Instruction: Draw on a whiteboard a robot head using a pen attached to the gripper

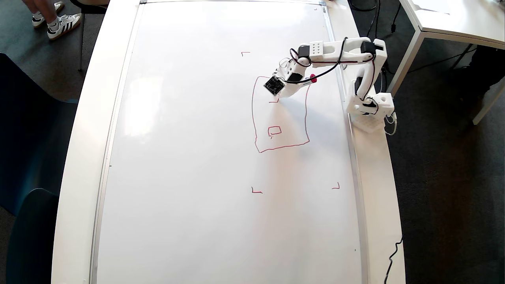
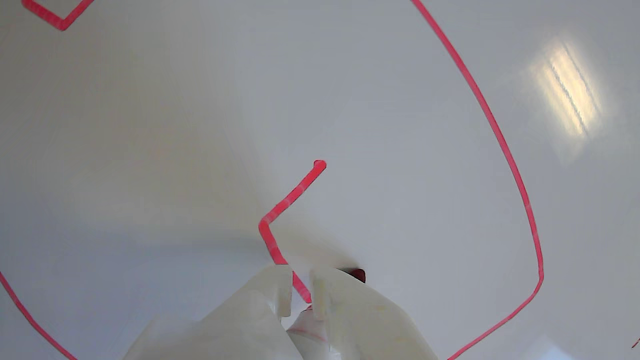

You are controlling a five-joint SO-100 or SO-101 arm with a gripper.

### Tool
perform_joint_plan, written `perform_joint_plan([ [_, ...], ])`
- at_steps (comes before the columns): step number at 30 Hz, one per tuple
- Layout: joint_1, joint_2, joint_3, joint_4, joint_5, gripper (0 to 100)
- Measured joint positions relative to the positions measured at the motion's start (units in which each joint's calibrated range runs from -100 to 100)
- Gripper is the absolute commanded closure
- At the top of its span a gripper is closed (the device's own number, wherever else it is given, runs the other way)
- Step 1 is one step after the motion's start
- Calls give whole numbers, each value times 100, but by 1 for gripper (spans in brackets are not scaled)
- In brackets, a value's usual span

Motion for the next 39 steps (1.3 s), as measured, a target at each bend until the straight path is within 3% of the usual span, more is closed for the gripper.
perform_joint_plan([
  [33,-566,25,-521,-245,0,99],
  [39,-822,-457,-594,118,0,99],
])
